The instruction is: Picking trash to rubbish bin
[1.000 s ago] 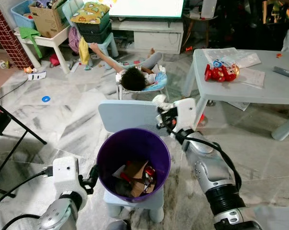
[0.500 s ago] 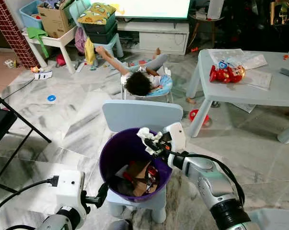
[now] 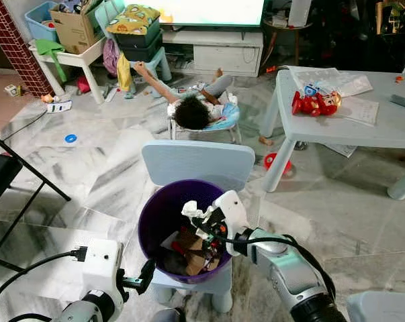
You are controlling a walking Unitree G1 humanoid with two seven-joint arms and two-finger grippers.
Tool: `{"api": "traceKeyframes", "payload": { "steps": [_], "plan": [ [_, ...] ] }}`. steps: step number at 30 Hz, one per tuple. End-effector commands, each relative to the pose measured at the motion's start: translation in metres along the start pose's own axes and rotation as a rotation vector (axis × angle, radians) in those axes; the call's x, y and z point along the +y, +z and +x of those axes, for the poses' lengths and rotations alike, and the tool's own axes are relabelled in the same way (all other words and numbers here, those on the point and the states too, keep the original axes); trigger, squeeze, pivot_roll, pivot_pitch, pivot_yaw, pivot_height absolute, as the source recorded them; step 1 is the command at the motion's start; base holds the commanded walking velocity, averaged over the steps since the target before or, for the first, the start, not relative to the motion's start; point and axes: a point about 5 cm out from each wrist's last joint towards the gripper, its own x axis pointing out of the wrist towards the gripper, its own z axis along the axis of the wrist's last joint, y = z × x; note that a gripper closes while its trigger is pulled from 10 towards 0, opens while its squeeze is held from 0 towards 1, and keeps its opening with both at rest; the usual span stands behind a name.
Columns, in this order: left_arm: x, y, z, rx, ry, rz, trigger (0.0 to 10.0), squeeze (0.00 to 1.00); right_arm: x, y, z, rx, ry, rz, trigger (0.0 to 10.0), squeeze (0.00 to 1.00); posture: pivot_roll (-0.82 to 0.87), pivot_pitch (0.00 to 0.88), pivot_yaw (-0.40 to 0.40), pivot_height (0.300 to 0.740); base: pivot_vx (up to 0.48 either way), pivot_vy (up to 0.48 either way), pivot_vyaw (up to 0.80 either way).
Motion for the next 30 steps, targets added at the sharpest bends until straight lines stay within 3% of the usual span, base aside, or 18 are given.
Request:
{"api": "traceKeyframes", "payload": {
  "steps": [1,17,21,30],
  "plan": [
    [-0.002,-0.003,-0.001,0.017,-0.013,0.000,10.0,0.00,0.003,0.007,0.001,-0.024,0.004,-0.009,10.0,1.00,0.23,0.096,0.015,0.740,0.000,0.000,0.00],
    [-0.005,-0.004,-0.001,0.026,-0.022,0.000,10.0,0.00,0.003,0.003,0.000,-0.044,-0.017,0.024,10.0,1.00,0.22,0.103,0.016,0.740,0.000,0.000,0.00],
    [-0.004,-0.003,0.000,0.025,-0.021,0.003,10.0,0.00,0.013,0.007,0.002,-0.038,0.062,0.008,10.0,1.00,0.22,0.104,0.014,0.740,0.000,0.000,0.00],
    [-0.003,-0.002,0.002,0.026,-0.020,0.008,10.0,0.00,0.017,0.008,0.004,-0.043,0.090,0.000,10.0,1.00,0.22,0.101,0.012,0.740,0.000,0.000,0.00]
  ]
}}
